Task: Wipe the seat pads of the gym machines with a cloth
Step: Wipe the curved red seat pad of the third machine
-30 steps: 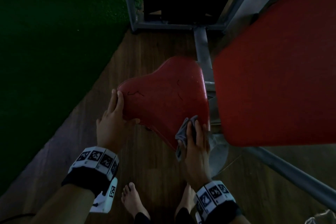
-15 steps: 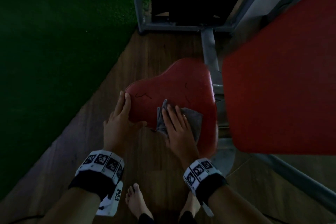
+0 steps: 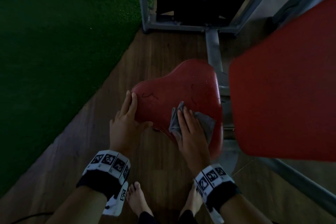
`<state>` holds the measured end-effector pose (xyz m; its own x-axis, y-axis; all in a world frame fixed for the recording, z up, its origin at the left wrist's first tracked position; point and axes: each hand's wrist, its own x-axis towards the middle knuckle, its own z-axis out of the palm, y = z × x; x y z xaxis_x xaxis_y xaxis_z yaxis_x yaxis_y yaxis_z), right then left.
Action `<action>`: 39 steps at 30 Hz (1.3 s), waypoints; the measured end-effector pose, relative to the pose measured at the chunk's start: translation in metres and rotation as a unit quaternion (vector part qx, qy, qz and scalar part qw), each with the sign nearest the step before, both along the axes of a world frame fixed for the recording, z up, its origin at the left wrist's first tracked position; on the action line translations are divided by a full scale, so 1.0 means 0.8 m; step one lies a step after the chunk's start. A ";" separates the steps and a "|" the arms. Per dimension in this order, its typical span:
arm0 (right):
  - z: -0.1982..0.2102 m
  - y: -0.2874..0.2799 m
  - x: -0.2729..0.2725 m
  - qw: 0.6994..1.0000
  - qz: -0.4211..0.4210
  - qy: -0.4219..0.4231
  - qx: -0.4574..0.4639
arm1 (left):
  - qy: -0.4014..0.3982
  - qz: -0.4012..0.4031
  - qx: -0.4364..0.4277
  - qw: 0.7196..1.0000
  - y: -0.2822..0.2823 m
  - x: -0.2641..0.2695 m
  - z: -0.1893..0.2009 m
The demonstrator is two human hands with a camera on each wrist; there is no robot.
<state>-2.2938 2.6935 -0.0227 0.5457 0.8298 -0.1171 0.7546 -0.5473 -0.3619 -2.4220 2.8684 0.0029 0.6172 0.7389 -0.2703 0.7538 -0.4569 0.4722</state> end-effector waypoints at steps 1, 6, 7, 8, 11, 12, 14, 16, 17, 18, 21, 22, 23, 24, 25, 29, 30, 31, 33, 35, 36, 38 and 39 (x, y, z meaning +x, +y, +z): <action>-0.002 -0.013 -0.004 1.000 0.001 -0.009 -0.008 | 0.000 0.001 -0.002 1.000 0.000 0.000 0.000; -0.001 -0.037 -0.001 1.000 0.006 -0.009 -0.014 | -0.003 0.003 -0.005 1.000 0.000 0.000 -0.002; -0.001 -0.028 0.002 1.000 0.002 -0.010 -0.008 | -0.004 0.003 -0.004 1.000 -0.001 0.000 -0.002; 0.000 -0.018 0.004 1.000 -0.003 -0.003 0.002 | -0.006 0.003 -0.003 1.000 -0.001 -0.001 -0.002; 0.000 -0.006 0.006 0.999 -0.013 0.033 0.022 | -0.008 0.002 -0.004 1.000 0.000 0.000 -0.003; -0.002 -0.011 0.003 0.999 -0.007 0.036 0.013 | -0.010 -0.001 -0.007 1.000 0.001 0.000 -0.003; -0.004 -0.024 -0.009 0.999 0.023 0.004 -0.022 | -0.015 -0.009 -0.011 1.000 0.005 -0.002 -0.004; -0.007 -0.029 -0.015 0.998 0.043 -0.016 -0.044 | -0.011 -0.018 -0.011 1.000 0.010 -0.005 -0.006; -0.007 -0.024 -0.014 0.998 0.043 -0.013 -0.041 | -0.009 -0.024 -0.009 1.000 0.012 -0.007 -0.006; -0.003 -0.015 -0.012 0.999 0.039 -0.003 -0.033 | -0.010 -0.029 -0.008 1.000 0.013 -0.009 -0.006; 0.008 0.022 0.002 0.999 0.024 0.035 0.000 | -0.021 -0.031 -0.003 0.999 0.014 -0.011 -0.005; 0.010 0.034 0.006 0.999 0.014 0.037 0.007 | -0.022 -0.030 0.000 0.999 0.013 -0.011 -0.005; 0.011 0.046 0.011 0.999 0.002 0.035 0.010 | -0.022 -0.030 0.003 0.999 0.013 -0.011 -0.005; 0.010 0.056 0.015 0.999 -0.009 0.035 0.012 | -0.022 -0.030 0.005 0.999 0.012 -0.011 -0.005; 0.009 0.065 0.020 0.999 -0.018 0.035 0.012 | -0.022 -0.029 0.006 0.999 0.012 -0.012 -0.004; 0.007 0.068 0.022 0.998 -0.028 0.044 0.028 | -0.026 -0.029 0.012 0.999 0.011 -0.012 -0.004; 0.006 0.059 0.019 0.998 -0.023 0.044 0.033 | -0.026 -0.030 0.010 0.999 0.011 -0.012 -0.004; 0.005 0.046 0.014 0.999 -0.015 0.037 0.036 | -0.025 -0.029 0.008 0.999 0.011 -0.012 -0.004; -0.002 0.006 0.004 0.999 -0.002 0.013 0.032 | -0.027 -0.027 0.005 0.999 0.010 -0.011 -0.004; -0.010 -0.040 0.000 1.000 -0.005 -0.008 0.027 | -0.030 -0.022 0.003 0.999 0.010 -0.012 -0.005; -0.013 -0.060 0.000 0.999 -0.020 -0.007 0.028 | -0.030 -0.022 0.000 0.999 0.010 -0.012 -0.007; -0.015 -0.082 0.004 0.997 -0.068 0.013 0.042 | -0.034 -0.020 -0.006 0.999 0.012 -0.012 -0.010; -0.015 -0.084 0.007 0.994 -0.093 0.023 0.052 | -0.037 -0.017 -0.007 0.999 0.013 -0.012 -0.011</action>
<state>-2.2883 2.6264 -0.0345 0.6874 0.7235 -0.0640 0.6248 -0.6340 -0.4557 -2.4317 2.8788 -0.0060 0.6606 0.7137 -0.2328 0.7009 -0.4753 0.5319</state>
